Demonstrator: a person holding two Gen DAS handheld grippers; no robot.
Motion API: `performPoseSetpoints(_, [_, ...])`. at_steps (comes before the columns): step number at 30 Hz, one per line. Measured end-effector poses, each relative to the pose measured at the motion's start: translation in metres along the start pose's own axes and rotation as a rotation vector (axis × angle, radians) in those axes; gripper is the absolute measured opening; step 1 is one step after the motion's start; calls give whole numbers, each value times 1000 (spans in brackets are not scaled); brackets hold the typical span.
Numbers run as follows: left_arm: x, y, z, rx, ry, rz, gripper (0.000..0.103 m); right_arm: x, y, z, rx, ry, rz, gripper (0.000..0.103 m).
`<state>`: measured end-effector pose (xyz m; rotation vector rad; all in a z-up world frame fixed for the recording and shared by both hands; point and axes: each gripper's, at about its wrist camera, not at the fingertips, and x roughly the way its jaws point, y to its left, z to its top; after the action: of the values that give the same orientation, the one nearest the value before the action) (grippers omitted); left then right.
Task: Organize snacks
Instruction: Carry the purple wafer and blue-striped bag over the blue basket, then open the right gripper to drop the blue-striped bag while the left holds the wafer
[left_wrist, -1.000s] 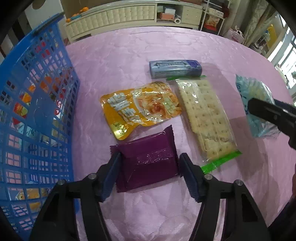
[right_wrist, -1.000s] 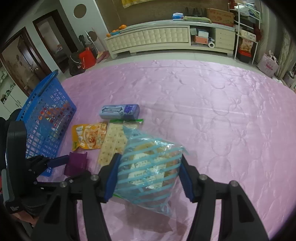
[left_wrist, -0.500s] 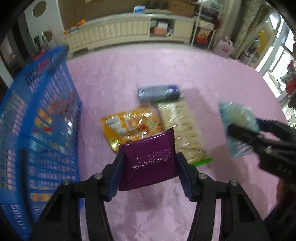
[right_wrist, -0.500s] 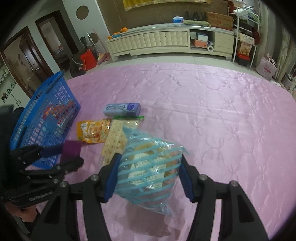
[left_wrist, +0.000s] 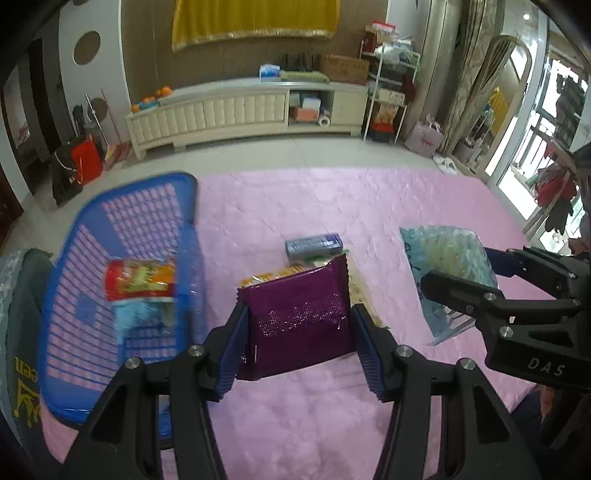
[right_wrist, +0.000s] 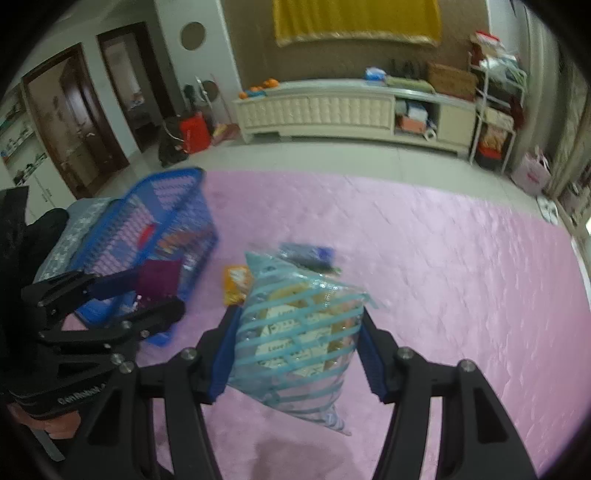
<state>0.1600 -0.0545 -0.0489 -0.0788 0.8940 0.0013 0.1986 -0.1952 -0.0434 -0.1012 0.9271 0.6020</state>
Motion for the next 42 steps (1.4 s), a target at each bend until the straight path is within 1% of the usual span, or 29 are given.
performPoseSetpoints(2, [-18, 14, 1, -6, -30, 1, 53, -8, 18, 7, -32, -18, 3, 64])
performPoseSetpoints(5, [-32, 39, 0, -21, -57, 7, 53, -13, 41, 15, -65, -21, 14, 64])
performPoseSetpoints(10, [-56, 80, -10, -24, -96, 52, 53, -10, 72, 27, -77, -9, 65, 64])
performPoseSetpoints(12, [-64, 97, -15, -38, -107, 70, 53, -6, 88, 32, -99, -3, 72, 64])
performPoseSetpoints(15, [-74, 123, -21, -62, -115, 90, 53, 2, 112, 38, -118, 19, 104, 64])
performPoseSetpoints(17, [-79, 143, -26, -82, -116, 101, 53, 7, 132, 43, -147, 24, 106, 64])
performPoseSetpoints(23, [-88, 172, -34, -127, -128, 111, 53, 28, 182, 53, -234, 51, 110, 64])
performPoseSetpoints(26, [-86, 178, -38, -137, -125, 107, 53, 47, 195, 54, -255, 114, 96, 64])
performPoseSetpoints(28, [-82, 182, -40, -133, -117, 106, 53, 57, 203, 54, -267, 138, 73, 64])
performPoseSetpoints(34, [-71, 193, -43, -138, -105, 72, 53, 79, 212, 53, -293, 165, 7, 64])
performPoseSetpoints(37, [-65, 192, -42, -136, -101, 60, 53, 86, 212, 51, -301, 183, -29, 65])
performPoseSetpoints(39, [-63, 191, -42, -132, -98, 62, 53, 92, 211, 49, -302, 213, -41, 66])
performPoseSetpoints(41, [-62, 189, -43, -132, -92, 64, 53, 99, 210, 46, -303, 248, -40, 70])
performPoseSetpoints(42, [-63, 188, -43, -133, -92, 65, 53, 100, 210, 45, -308, 253, -37, 72])
